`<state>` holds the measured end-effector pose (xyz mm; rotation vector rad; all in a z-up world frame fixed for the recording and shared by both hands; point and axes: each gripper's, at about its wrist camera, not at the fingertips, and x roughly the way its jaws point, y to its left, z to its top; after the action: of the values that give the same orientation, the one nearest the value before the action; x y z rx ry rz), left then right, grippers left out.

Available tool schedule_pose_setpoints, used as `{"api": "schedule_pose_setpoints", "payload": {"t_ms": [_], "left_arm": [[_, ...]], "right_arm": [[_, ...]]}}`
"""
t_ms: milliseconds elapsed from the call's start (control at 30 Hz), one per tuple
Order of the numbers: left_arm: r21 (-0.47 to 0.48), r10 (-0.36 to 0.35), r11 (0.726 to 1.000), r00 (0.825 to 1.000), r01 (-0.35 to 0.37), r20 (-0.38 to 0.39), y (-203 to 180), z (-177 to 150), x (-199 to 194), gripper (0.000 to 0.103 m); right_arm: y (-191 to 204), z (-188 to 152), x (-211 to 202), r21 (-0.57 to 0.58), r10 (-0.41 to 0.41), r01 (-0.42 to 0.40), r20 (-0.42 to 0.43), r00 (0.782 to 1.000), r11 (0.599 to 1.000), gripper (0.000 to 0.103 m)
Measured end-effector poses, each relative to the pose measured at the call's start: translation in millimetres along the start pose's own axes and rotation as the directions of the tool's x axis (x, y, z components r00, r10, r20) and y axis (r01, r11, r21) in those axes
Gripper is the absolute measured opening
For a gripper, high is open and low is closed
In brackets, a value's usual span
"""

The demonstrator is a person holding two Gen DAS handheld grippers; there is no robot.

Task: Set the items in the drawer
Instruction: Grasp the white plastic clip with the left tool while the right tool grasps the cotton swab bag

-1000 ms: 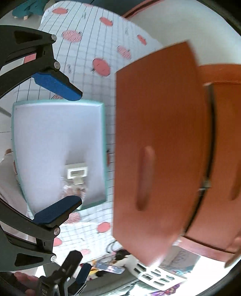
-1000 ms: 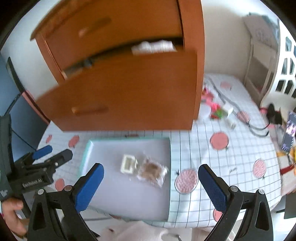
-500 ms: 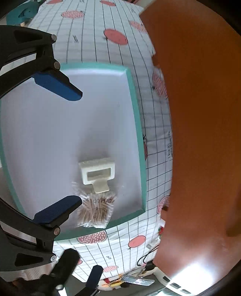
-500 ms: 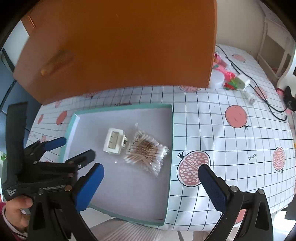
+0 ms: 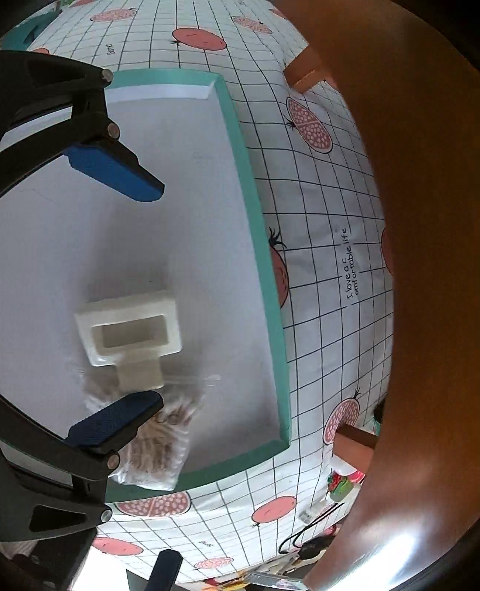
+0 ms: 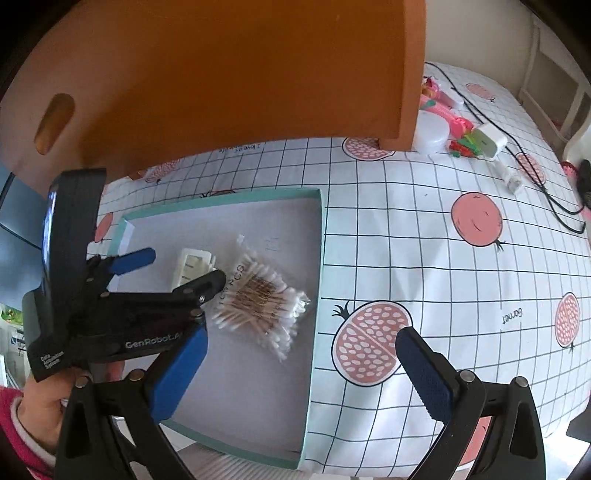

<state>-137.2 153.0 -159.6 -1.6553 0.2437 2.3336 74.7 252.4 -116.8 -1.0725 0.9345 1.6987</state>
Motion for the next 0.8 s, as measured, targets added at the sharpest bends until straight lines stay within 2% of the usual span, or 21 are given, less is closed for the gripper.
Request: {"api": "schedule_pose_setpoints", "payload": {"t_ms": [133,200,233,467,633,700,800], "left_arm": [[-0.022,-0.006,1.0,1.0,0.006,-0.002,7,-2,3,0.1],[-0.031,-0.009,0.999,1.0,0.009,-0.009,10,-4,3,0.092],[-0.034,-0.003,0.999,1.0,0.003,-0.016,14,-5,4,0.091],[-0.065,0.022,0.998,1.0,-0.023,-0.012,33,-14,0,0.09],[-0.08,0.033,0.996,0.999,-0.033,0.0,39,-13,1,0.089],[-0.084,0.031,0.996,1.0,-0.031,0.001,42,-14,-1,0.089],[-0.091,0.029,0.995,1.0,-0.029,-0.003,45,-12,1,0.081]], "right_arm": [[3,4,5,-0.025,0.004,-0.004,-0.011,1.0,1.0,0.103],[8,6,10,-0.05,-0.002,0.001,-0.018,1.0,0.999,0.103],[10,7,13,-0.065,-0.004,0.003,-0.022,1.0,0.998,0.103],[23,8,24,-0.123,0.023,-0.026,-0.022,0.999,0.992,0.1],[36,10,31,-0.203,0.009,-0.014,-0.022,1.0,0.979,0.098],[38,12,34,-0.226,0.023,-0.028,-0.024,0.999,0.974,0.095],[41,13,37,-0.257,0.03,-0.036,-0.027,0.999,0.966,0.092]]}}
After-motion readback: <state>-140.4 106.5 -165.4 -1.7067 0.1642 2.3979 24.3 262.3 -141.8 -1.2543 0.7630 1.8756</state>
